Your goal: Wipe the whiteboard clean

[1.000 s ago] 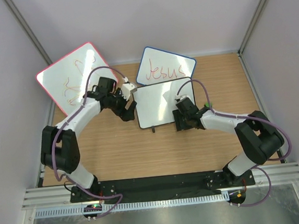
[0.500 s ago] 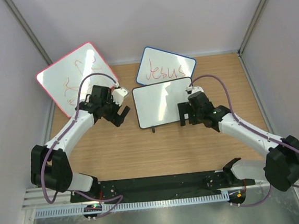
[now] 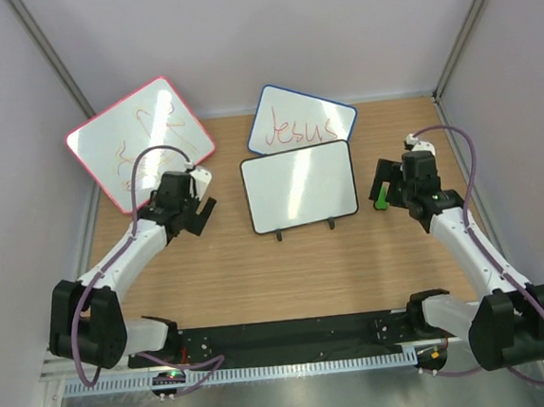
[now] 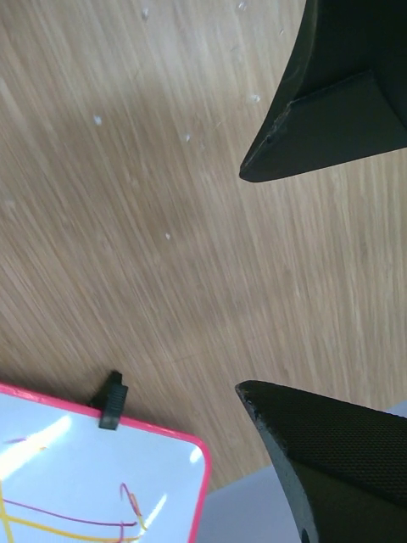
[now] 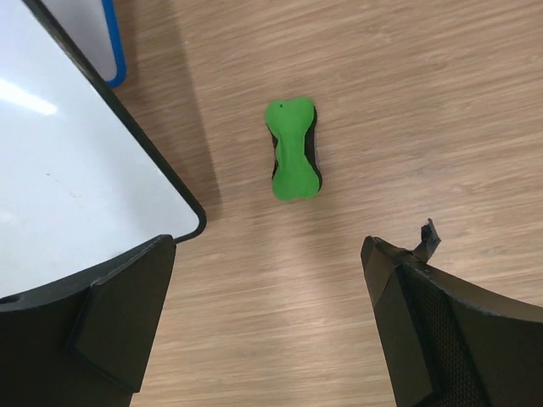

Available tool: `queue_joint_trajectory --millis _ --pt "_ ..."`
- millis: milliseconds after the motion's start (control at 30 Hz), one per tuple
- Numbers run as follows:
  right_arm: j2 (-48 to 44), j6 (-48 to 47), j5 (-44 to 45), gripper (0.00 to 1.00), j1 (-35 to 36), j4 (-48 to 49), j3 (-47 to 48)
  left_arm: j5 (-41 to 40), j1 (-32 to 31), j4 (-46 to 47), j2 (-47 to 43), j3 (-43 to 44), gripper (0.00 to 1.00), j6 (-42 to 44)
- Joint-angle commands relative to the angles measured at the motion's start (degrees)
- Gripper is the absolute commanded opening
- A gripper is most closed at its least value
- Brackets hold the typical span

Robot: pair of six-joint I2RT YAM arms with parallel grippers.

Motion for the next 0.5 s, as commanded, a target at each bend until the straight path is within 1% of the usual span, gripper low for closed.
queue_joint_trajectory --millis 0,133,167,200,333,400,467 --pt "1.45 1.28 -0.02 1.00 -2.17 3.48 -0.85 -6.54 1.48 7.46 -0.23 -2.18 1.00 -3.30" --pt "2.60 4.01 0.50 1.00 -4.47 7.25 -2.08 -6.28 3.85 11.41 0.21 -4.03 1.00 -6.11" --pt "2.60 4.37 1.81 1.00 -5.95 7.79 -2.95 -6.02 4.37 12.46 0.12 -4.21 1.00 -7.42" --pt "2.43 5.06 5.13 1.00 -6.05 8.32 -3.31 -5.58 5.08 12.91 0.12 -4.30 1.00 -7.87" --pt "2.33 5.77 13.66 1.00 -6.05 8.15 -5.07 -5.58 5.35 14.84 -0.75 -4.91 1.00 -10.07" --pt "3.47 6.47 15.53 1.00 -6.05 8.23 -5.42 -5.40 5.35 16.16 -1.37 -5.61 1.00 -10.51" --pt "4.70 7.44 15.45 1.00 -6.05 8.23 -4.55 -4.79 5.35 16.52 -1.63 -6.14 1.00 -10.34"
